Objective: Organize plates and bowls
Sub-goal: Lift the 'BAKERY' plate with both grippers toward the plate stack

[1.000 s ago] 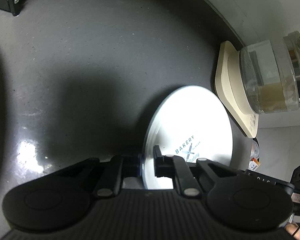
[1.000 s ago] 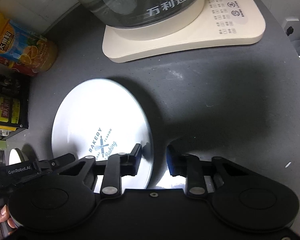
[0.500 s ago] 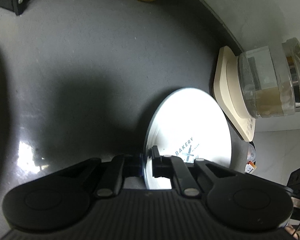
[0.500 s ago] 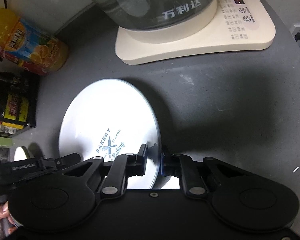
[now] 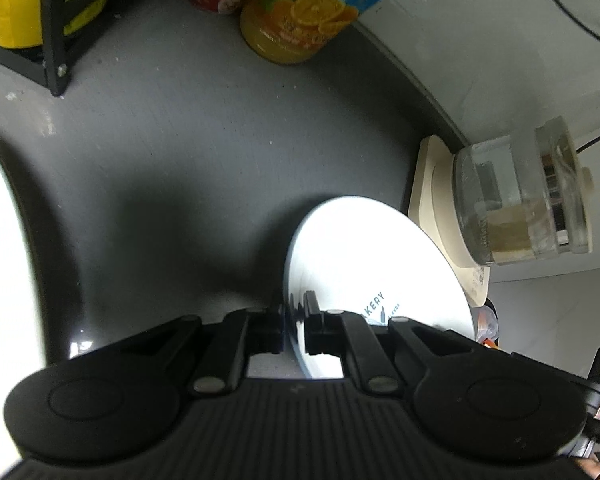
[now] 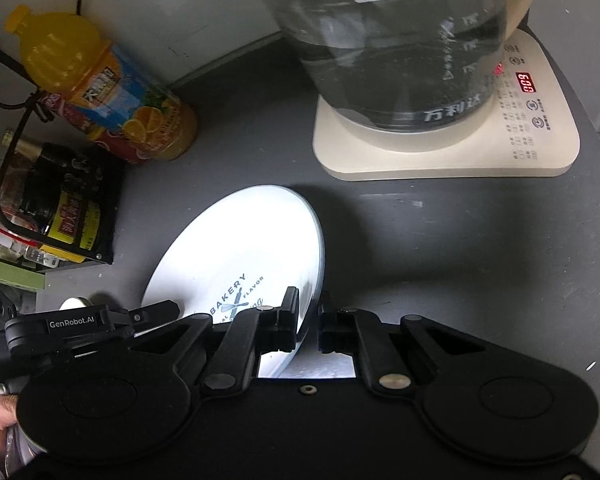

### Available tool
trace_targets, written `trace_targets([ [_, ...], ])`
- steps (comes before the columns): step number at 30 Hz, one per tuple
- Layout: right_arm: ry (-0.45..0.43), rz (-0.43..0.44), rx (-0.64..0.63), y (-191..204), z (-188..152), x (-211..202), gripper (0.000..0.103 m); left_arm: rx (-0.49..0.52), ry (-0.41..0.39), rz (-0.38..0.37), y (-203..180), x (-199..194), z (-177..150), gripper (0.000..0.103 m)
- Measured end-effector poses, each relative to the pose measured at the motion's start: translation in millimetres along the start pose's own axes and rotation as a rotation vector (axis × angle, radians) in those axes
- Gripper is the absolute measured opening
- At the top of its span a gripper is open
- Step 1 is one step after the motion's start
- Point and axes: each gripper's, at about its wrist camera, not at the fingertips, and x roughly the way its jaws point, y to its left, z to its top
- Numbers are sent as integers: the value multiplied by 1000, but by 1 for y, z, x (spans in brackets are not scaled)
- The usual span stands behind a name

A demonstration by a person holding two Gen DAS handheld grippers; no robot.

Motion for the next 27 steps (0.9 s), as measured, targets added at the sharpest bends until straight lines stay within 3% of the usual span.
trace_targets([
  [13,-63,18,-28,56,-11,-18,9,20,-57,-32,19,-54,13,6],
  [27,-52,37,-27,122,-59,-10,10,17,-78,-27,75,-110,13,6],
])
